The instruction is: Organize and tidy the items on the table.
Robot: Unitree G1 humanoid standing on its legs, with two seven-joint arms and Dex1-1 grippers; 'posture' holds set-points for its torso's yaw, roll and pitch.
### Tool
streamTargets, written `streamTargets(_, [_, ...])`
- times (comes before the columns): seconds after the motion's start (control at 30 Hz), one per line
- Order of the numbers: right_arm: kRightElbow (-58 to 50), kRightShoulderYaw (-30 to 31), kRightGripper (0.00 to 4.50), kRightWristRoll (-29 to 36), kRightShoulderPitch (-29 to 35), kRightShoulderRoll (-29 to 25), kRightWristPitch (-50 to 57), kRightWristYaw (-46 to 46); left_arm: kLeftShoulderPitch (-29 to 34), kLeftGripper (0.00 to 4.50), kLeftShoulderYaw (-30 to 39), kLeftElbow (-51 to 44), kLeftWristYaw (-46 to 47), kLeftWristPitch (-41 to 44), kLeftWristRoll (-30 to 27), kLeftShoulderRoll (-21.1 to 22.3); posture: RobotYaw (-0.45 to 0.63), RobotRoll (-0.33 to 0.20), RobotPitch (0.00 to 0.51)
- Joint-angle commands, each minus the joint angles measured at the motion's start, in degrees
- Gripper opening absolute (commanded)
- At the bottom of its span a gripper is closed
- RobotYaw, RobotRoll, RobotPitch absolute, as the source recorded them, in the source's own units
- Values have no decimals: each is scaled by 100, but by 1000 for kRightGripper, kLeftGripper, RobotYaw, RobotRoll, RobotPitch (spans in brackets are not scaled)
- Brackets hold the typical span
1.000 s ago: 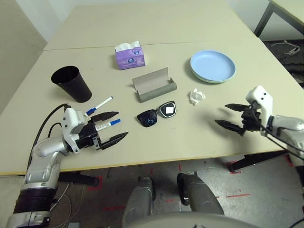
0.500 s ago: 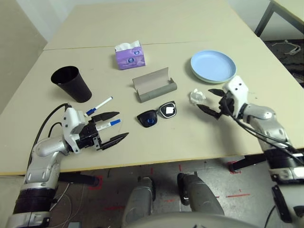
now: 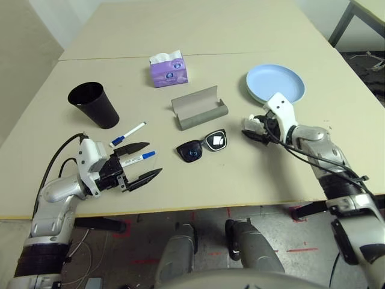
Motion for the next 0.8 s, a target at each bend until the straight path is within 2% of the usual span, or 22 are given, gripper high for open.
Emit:
streamTargets(0.03, [-57, 35, 1113, -35, 68, -106, 291, -2, 70, 4500, 15, -64, -4, -32, -1, -28, -82, 0, 177])
streamTargets(0.13, [-113, -154, 41, 101, -112, -6, 387, -134, 26, 4500, -19, -42, -1, -25, 7, -45, -89, 0, 177])
streamTargets(0.23, [-134, -587, 41, 445, -597, 175, 638, -374, -3, 4500, -42, -23, -11, -21, 16, -53, -92, 0, 178])
streamTargets(0.37, [289, -1100, 41, 668, -1586, 300, 671, -866, -24, 4500, -56, 8, -36, -18, 24, -40, -96, 0, 181])
streamTargets(0.57, [1978, -1235, 41, 214, -2720, 220, -137, -1816, -32, 4500, -65, 23, -30, -28, 45, -38, -88, 0, 182])
streamTargets(0.7, [3104, -1179, 41, -58, -3099, 188, -659, -2244, 30, 4500, -29, -26, 16, -34, 43, -42, -71, 0, 182])
streamTargets(0.73, [3226, -1173, 530, -83, -3127, 191, -733, -2259, 67, 4500, -10, -51, 26, -35, 36, -38, -67, 0, 183])
streamTargets(0.8, [3364, -1171, 1018, -114, -3146, 189, -836, -2254, 133, 4500, 24, -88, 45, -36, 24, -29, -66, 0, 184])
